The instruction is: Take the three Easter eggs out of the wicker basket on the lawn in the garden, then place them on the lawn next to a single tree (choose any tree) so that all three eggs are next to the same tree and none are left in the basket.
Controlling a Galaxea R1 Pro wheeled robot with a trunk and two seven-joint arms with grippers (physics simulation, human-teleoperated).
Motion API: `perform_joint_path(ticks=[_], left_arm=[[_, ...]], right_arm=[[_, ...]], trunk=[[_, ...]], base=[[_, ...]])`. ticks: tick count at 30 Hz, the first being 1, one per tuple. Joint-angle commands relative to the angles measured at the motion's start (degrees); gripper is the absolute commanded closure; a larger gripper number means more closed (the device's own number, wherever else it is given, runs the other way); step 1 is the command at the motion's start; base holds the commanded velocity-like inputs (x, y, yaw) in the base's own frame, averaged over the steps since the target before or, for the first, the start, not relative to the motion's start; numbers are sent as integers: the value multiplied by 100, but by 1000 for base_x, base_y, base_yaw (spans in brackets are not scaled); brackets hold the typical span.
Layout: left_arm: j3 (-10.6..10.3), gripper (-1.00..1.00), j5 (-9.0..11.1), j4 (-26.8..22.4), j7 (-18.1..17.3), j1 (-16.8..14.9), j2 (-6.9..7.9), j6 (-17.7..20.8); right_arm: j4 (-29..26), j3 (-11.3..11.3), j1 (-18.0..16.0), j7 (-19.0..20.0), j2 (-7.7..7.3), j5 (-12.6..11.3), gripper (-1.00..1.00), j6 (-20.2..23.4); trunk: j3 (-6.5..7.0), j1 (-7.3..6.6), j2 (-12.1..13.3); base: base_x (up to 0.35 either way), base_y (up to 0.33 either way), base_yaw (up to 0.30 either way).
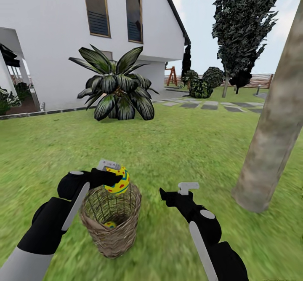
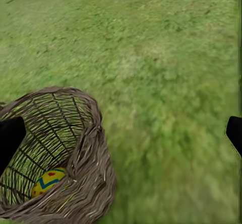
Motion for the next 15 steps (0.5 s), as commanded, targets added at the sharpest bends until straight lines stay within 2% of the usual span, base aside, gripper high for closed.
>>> perform_joint_path(ticks=[1, 4, 8, 15], left_arm=[[59, 100, 35, -15, 8, 2, 5, 24], [158, 100, 35, -28, 8, 9, -1, 24], [180, 100, 35, -31, 17, 11, -4, 24], [177, 100, 35, -26, 318, 11, -12, 24]], right_arm=[[-5, 4, -5, -53, 0, -58, -100, 22], [-5, 1, -5, -52, 0, -58, -100, 29], [-5, 1, -5, -52, 0, -58, -100, 30], [-5, 15, -4, -47, 0, -58, -100, 31]], trunk=[[18, -24, 39], [92, -89, 159], [191, -177, 320], [365, -331, 600]], base=[[0, 0, -182], [0, 0, -200], [0, 0, -211], [0, 0, -214]])
